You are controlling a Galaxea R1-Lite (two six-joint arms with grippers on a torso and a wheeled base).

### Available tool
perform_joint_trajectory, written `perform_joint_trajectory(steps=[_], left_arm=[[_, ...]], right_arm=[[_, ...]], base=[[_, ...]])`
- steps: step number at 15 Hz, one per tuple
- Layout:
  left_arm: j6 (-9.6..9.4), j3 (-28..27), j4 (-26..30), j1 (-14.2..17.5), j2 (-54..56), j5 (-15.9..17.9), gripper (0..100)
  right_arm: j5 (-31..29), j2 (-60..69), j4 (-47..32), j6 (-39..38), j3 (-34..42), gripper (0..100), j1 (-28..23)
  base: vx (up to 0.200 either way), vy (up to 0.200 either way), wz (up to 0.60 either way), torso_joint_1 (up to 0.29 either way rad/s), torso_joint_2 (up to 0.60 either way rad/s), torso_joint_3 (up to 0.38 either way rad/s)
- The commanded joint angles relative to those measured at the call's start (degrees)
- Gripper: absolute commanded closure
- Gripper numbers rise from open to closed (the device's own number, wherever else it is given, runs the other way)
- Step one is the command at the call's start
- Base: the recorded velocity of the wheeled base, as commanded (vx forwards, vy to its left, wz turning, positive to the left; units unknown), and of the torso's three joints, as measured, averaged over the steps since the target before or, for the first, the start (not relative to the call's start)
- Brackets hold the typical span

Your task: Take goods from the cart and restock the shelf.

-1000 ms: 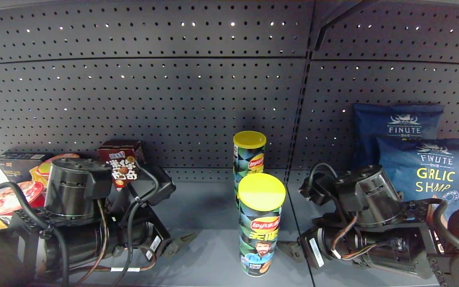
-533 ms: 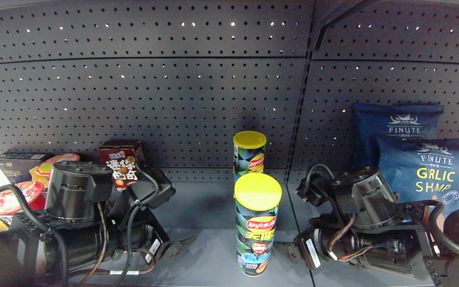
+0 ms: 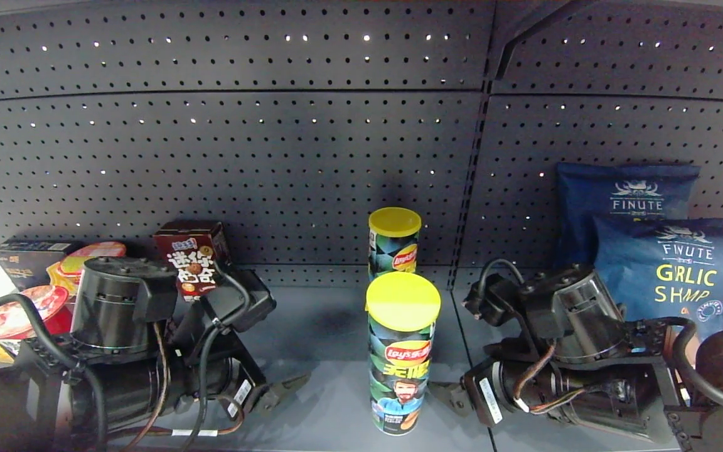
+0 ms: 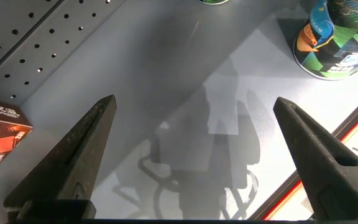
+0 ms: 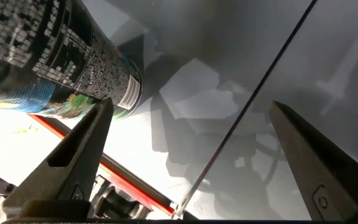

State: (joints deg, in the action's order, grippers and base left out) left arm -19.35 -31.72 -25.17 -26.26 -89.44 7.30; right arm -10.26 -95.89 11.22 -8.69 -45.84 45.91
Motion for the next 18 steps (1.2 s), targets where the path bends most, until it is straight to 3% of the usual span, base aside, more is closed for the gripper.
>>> perform_joint_trajectory(steps=[1,7,12,17,18], left_arm=[[0.01,0.08,0.04,-0.02,-0.03,-0.01,0],[0.01,1.4,-0.05,0.16,0.5,-0.01,0],[0.01,1.84,-0.14,-1.08,6.3,-0.1,0],[1.15,8.87,0.21,-0.37,19.57,-0.18,0],[1.94,12.91,0.65,-0.2,24.84,-0.36,0]], right_arm=[[0.07,0.0,0.21,-0.01,0.13,0,0.06],[-0.02,3.34,0.21,-0.1,2.42,0,-0.56],[-0.11,13.45,-0.49,-0.19,4.44,0,-1.79],[-0.19,26.37,-0.58,-0.19,10.86,0,-3.28],[-0.19,30.32,-0.67,-0.27,12.88,0,-4.86]], base=[[0.0,0.0,0.0,0.0,0.0,0.0],[0.0,0.0,0.0,0.0,0.0,0.0],[0.0,0.0,0.0,0.0,0.0,0.0],[0.0,0.0,0.0,0.0,0.0,0.0],[0.0,0.0,0.0,0.0,0.0,0.0]])
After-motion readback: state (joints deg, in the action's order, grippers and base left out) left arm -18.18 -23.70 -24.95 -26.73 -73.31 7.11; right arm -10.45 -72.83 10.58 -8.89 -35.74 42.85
